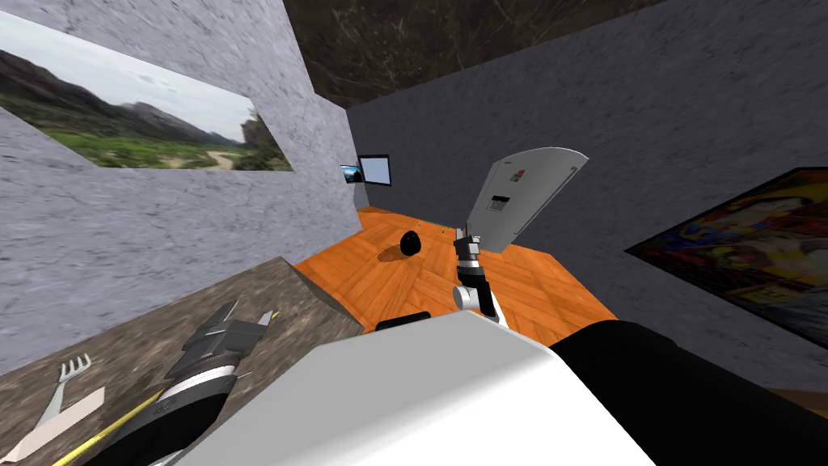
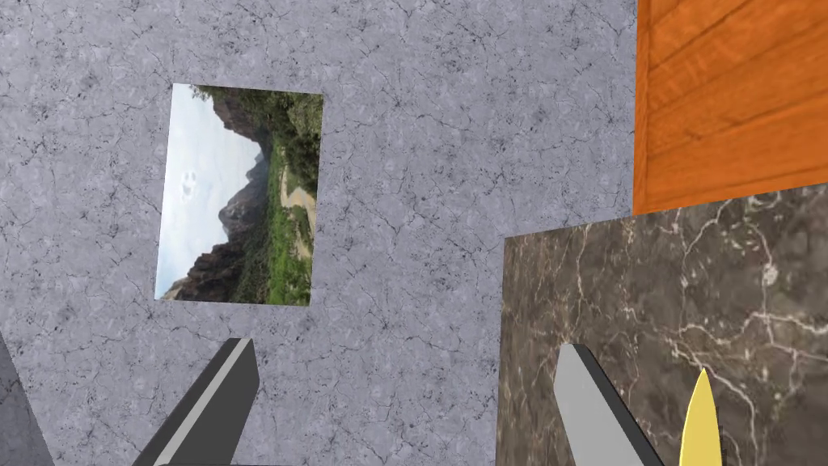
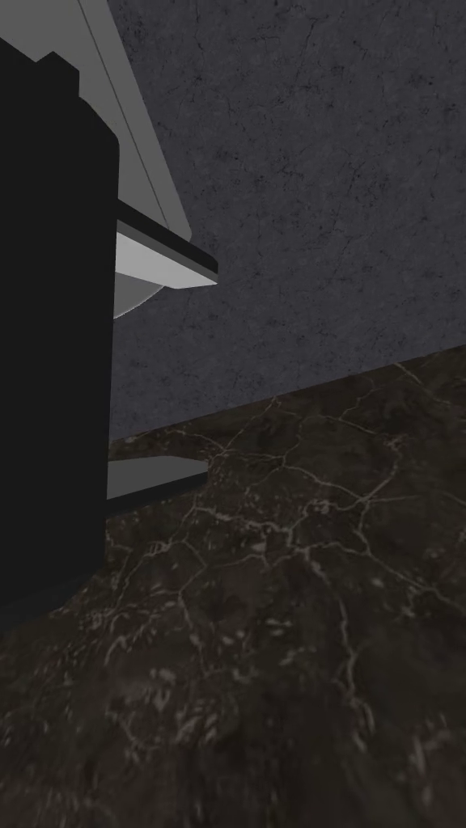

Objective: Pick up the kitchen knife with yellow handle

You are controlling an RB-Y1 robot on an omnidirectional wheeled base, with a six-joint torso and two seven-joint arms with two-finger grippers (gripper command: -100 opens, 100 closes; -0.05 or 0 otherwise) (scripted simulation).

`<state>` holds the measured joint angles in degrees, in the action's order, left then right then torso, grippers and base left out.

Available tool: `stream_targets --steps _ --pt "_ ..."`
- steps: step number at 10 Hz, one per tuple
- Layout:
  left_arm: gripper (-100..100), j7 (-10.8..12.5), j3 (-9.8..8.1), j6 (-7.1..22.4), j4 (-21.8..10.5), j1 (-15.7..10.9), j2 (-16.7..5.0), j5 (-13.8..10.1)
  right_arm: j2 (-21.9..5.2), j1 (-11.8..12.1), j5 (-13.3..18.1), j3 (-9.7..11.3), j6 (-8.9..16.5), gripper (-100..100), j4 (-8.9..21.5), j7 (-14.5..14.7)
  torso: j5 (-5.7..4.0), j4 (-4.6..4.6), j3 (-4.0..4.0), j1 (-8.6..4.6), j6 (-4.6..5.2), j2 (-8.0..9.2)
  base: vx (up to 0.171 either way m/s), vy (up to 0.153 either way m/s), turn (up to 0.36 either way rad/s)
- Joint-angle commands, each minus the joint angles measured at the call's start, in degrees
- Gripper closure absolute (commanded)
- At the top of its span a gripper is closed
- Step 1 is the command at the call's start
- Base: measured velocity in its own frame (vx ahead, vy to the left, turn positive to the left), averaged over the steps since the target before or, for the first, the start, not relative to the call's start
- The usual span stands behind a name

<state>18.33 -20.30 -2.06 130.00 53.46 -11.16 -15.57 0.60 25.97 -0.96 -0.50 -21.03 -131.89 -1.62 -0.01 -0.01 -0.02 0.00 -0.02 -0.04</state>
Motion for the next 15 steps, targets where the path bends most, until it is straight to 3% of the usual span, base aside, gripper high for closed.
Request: stream_targets --steps 1,3,4,9,10,12,14,15 --pt "-100 0.5 -0.70 2.0 0.3 0.7 0.5 -0.2 0.0 0.0 0.0 0.0 0.0 0 0.0 0.0 0.00 0.00 0.00 0.00 0.00 0.00 0.028 0.001 -0.054" --pt "-100 2.3 -3.00 5.2 -0.7 4.0 0.8 -1.5 0.0 0.0 0.0 0.0 0.0 0 0.0 0.0 0.01 0.01 0.02 0.04 0.00 0.03 0.035 0.010 -0.168" --pt "-100 2.3 -3.00 5.6 -0.7 4.0 0.8 -1.5 0.0 0.0 0.0 0.0 0.0 0 0.0 0.0 0.01 0.00 0.01 0.07 0.00 0.01 0.031 0.016 -0.096" --pt "-100 6.2 -8.24 14.5 -4.1 12.3 2.0 -4.3 0.0 0.0 0.0 0.0 0.0 0 0.0 0.0 0.04 -0.01 -0.02 0.18 -0.01 -0.03 0.048 0.037 -0.195" --pt "-100 6.2 -8.24 15.1 -4.1 12.3 2.0 -4.3 0.0 0.0 0.0 0.0 0.0 0 0.0 0.0 0.05 -0.01 -0.02 0.25 0.00 -0.04 0.031 0.045 -0.077" --pt "-100 7.6 -10.12 18.4 -5.6 15.5 2.7 -5.2 0.0 0.0 0.0 0.0 0.0 0 0.0 0.0 0.05 0.01 0.00 0.16 0.00 0.00 0.040 0.036 -0.148" --pt "-100 8.3 -11.01 20.7 -6.3 17.0 3.1 -5.7 0.0 0.0 0.0 0.0 0.0 0 0.0 0.0 0.03 0.00 0.00 0.14 -0.02 0.01 0.027 0.033 -0.093" --pt "-100 8.3 -11.01 20.7 -6.3 17.0 3.1 -5.7 0.0 0.0 0.0 0.0 0.0 0 0.0 0.0 0.03 0.01 0.02 0.13 -0.01 0.03 0.020 0.030 -0.062"
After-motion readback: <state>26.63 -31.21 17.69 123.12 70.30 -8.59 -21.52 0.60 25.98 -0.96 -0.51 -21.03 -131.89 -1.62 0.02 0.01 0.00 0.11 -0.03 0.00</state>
